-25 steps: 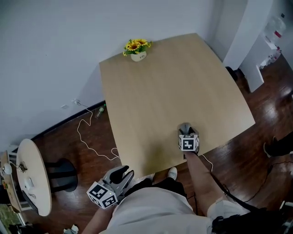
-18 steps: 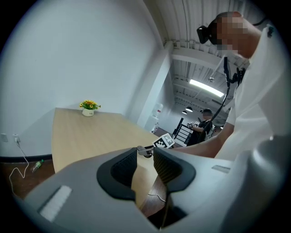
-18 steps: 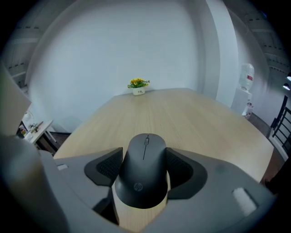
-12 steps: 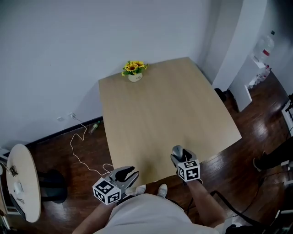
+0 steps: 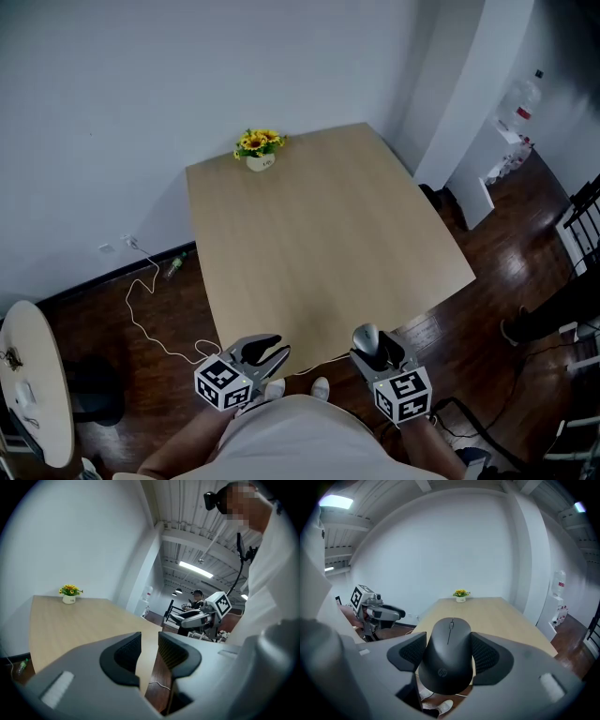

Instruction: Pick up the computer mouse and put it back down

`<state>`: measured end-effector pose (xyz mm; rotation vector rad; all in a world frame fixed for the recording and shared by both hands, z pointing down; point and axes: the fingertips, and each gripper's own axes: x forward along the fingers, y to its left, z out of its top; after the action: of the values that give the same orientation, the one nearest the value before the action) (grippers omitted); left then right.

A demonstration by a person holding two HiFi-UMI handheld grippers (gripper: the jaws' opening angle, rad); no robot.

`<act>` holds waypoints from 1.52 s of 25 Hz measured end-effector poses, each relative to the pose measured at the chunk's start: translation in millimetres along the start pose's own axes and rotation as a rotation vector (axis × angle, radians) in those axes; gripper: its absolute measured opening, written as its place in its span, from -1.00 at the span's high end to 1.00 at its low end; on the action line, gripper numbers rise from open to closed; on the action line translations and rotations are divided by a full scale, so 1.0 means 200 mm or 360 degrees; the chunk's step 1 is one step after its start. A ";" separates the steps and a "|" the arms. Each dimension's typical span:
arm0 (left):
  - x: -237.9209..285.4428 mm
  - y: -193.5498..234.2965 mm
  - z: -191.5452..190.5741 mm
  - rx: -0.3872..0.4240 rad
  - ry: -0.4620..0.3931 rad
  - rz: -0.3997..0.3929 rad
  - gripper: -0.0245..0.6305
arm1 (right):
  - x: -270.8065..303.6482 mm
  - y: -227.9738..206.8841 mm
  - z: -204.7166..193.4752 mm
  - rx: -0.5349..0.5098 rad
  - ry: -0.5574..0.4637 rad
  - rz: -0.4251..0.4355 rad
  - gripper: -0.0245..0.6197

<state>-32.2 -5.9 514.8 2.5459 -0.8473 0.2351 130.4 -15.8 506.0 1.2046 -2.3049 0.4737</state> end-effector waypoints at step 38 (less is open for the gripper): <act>-0.47 0.06 -0.12 -0.0196 -0.0066 0.0509 0.64 | 1.21 -0.72 -0.59 0.0085 0.0363 -0.0263 -0.01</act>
<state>-114.9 46.5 511.9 2.3001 -1.2449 0.2211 163.9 -194.9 751.9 1.2828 -1.9947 0.5834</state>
